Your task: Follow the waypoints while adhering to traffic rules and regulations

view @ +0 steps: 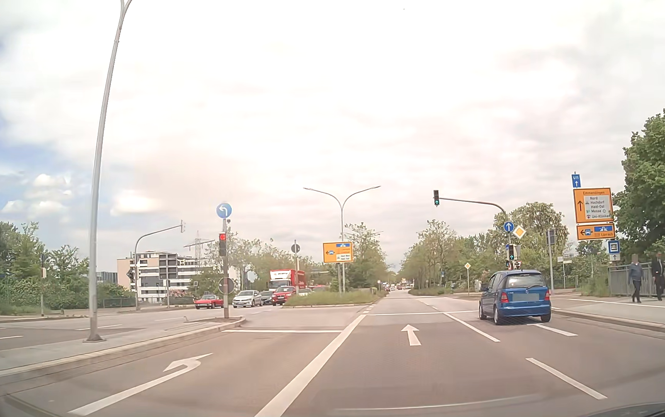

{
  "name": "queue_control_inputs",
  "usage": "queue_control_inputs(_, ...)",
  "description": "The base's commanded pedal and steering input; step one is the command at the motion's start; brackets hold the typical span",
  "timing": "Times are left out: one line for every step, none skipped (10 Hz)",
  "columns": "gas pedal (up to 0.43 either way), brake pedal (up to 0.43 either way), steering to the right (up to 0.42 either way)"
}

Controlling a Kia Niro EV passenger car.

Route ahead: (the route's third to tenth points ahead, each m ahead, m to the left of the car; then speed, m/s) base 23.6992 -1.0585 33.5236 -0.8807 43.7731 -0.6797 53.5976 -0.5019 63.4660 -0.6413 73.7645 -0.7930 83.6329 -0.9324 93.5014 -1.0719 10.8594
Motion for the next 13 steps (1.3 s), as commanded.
queue_control_inputs(0.248, 0.0, 0.006)
queue_control_inputs(0.248, 0.0, 0.005)
queue_control_inputs(0.248, 0.0, 0.007)
queue_control_inputs(0.248, 0.0, 0.007)
queue_control_inputs(0.248, 0.0, 0.003)
queue_control_inputs(0.26, 0.0, 0.002)
queue_control_inputs(0.26, 0.0, 0.002)
queue_control_inputs(0.26, 0.0, 0.003)
queue_control_inputs(0.26, 0.0, 0.004)
queue_control_inputs(0.26, 0.0, 0.007)
queue_control_inputs(0.248, 0.0, 0.01)
queue_control_inputs(0.228, 0.0, 0.01)
queue_control_inputs(0.177, 0.0, 0.011)
